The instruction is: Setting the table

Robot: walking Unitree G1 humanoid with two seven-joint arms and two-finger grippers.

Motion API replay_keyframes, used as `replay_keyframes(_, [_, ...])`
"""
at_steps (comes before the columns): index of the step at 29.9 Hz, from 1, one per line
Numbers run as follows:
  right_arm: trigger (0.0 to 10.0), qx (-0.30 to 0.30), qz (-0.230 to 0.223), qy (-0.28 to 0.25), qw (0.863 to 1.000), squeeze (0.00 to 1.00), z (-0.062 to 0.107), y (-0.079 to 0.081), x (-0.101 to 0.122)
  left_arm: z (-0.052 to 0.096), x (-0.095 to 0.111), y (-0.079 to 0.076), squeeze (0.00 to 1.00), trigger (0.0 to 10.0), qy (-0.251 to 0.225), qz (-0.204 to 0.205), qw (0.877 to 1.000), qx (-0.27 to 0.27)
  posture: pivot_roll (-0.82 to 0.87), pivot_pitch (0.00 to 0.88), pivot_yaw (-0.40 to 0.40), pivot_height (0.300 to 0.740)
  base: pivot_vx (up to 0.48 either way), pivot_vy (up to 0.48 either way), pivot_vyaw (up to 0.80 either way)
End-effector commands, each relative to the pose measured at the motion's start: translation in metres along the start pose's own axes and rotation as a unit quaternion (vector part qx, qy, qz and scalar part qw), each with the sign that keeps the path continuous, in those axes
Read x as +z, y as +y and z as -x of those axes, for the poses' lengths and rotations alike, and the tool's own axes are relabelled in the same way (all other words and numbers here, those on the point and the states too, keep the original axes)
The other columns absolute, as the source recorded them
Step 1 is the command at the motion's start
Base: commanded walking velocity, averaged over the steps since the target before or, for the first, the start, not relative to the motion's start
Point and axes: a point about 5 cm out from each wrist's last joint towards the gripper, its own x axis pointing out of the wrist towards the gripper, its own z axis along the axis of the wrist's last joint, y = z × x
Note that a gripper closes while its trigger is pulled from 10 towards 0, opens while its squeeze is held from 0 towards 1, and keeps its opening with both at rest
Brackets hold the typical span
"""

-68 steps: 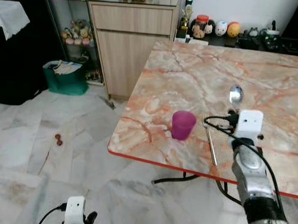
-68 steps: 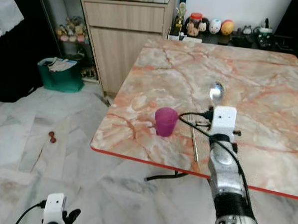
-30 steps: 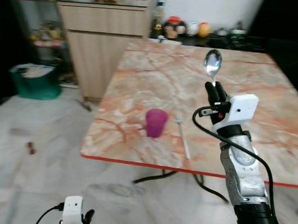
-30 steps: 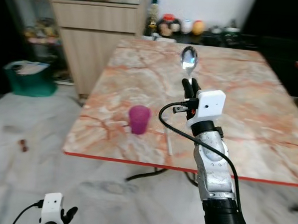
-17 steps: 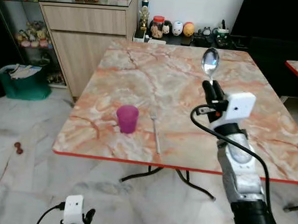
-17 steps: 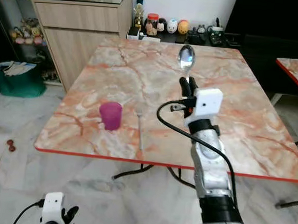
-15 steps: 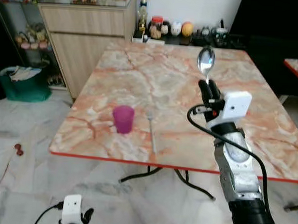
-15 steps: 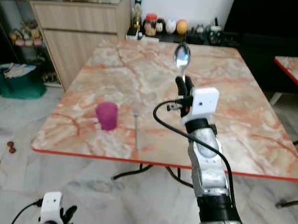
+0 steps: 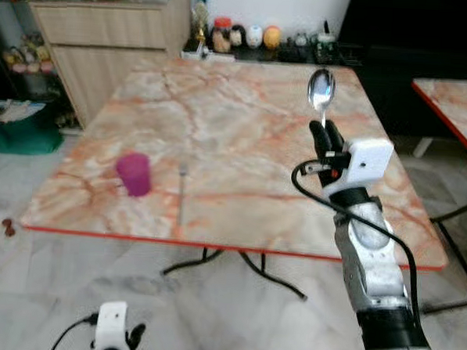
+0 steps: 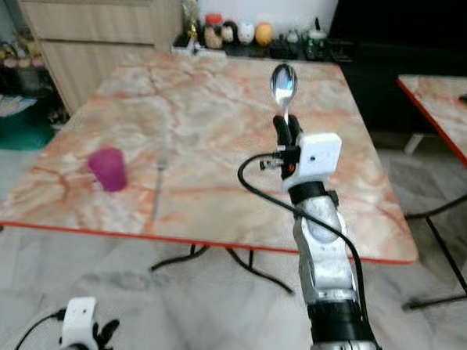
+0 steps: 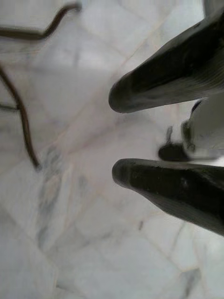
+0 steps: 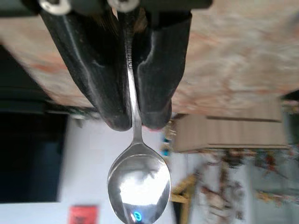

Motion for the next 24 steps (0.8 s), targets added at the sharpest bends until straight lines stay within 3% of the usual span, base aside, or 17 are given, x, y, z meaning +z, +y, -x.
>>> replay_keyframes(1, [10.0, 0.009, -0.006, -0.016, 1.0, 0.0, -0.0044, 0.0051, 0.0071, 0.0018, -0.0045, 0.0024, 0.0, 10.0, 0.008, -0.005, 1.0, 0.002, -0.07, 0.0, 0.016, 0.74, 0.0, -0.379, 0.0])
replay_keyframes(10, [10.0, 0.009, -0.009, -0.017, 1.0, 0.0, -0.0055, 0.0083, 0.0075, 0.003, -0.0027, 0.0111, 0.0, 10.0, 0.0, 0.004, 1.0, 0.024, -0.08, 0.0, 0.024, 0.74, 0.0, -0.375, 0.0])
replay_keyframes(24, [10.0, 0.005, -0.007, -0.012, 1.0, 0.0, -0.0026, 0.006, 0.0051, 0.0026, -0.001, 0.0103, 0.0, 10.0, -0.005, 0.003, 1.0, 0.023, -0.09, 0.0, 0.027, 0.74, 0.0, -0.377, 0.0])
